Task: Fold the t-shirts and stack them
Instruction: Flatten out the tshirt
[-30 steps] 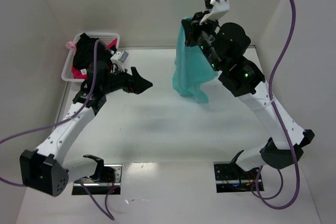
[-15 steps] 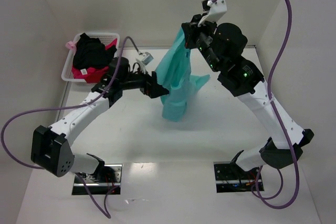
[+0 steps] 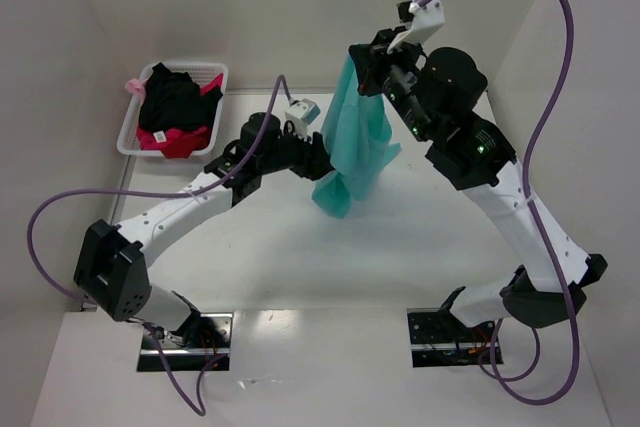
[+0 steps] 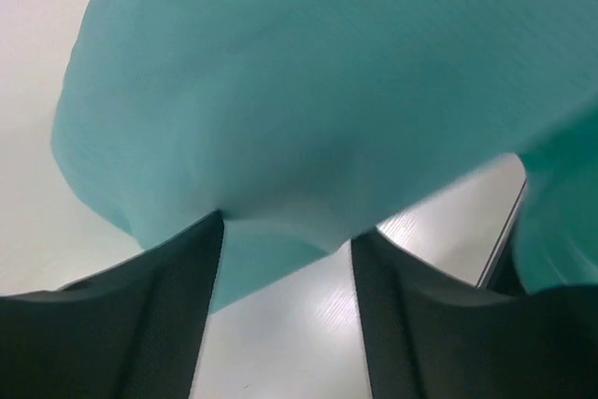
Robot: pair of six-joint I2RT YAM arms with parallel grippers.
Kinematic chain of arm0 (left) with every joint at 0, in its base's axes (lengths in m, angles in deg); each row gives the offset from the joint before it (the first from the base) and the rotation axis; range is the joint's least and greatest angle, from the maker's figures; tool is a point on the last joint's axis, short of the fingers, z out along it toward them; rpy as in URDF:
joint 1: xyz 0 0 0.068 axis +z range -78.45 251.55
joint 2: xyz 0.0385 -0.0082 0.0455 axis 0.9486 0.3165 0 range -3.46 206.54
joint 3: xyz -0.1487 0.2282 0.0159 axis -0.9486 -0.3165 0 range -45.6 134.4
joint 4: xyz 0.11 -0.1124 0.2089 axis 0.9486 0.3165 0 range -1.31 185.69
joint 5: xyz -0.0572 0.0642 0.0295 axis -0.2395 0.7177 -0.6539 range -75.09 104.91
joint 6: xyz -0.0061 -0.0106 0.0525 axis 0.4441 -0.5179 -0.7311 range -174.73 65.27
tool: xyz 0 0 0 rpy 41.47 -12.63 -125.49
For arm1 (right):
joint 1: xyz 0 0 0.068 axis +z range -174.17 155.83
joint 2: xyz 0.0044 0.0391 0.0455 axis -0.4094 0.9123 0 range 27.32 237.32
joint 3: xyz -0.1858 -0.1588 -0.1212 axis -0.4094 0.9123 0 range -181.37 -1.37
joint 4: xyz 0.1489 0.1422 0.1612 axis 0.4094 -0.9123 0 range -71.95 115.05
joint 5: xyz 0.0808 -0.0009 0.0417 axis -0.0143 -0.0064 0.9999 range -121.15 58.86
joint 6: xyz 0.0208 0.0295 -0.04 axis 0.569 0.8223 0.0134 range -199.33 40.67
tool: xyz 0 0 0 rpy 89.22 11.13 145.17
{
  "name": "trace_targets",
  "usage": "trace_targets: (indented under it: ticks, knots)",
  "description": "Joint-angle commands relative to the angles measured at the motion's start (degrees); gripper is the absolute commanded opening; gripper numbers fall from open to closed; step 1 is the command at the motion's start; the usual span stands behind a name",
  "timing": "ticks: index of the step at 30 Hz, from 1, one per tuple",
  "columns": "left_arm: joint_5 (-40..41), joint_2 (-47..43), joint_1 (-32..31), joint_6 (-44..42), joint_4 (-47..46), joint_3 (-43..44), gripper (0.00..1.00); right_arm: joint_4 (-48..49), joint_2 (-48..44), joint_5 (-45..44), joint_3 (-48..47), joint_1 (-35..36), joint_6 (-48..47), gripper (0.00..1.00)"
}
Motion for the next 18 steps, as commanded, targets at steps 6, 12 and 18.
trace_targets:
  ticks: [6,12,18]
  knots:
    - [9.6,5.2,-4.0,-0.2,-1.3,7.1,0.41,2.4,-4.2,-0.3,0.3,-0.1,-1.2,0.00]
    - [11.9,5.4,-5.9,-0.4,-0.4,2.0,0.92,2.9,-4.2,-2.3,-1.0,-0.1,-1.8,0.00]
    - [15.9,6.6,-7.5,1.8,1.0,-1.7,1.00,3.5,-4.7,-4.0,-0.5,-0.1,-2.3,0.00]
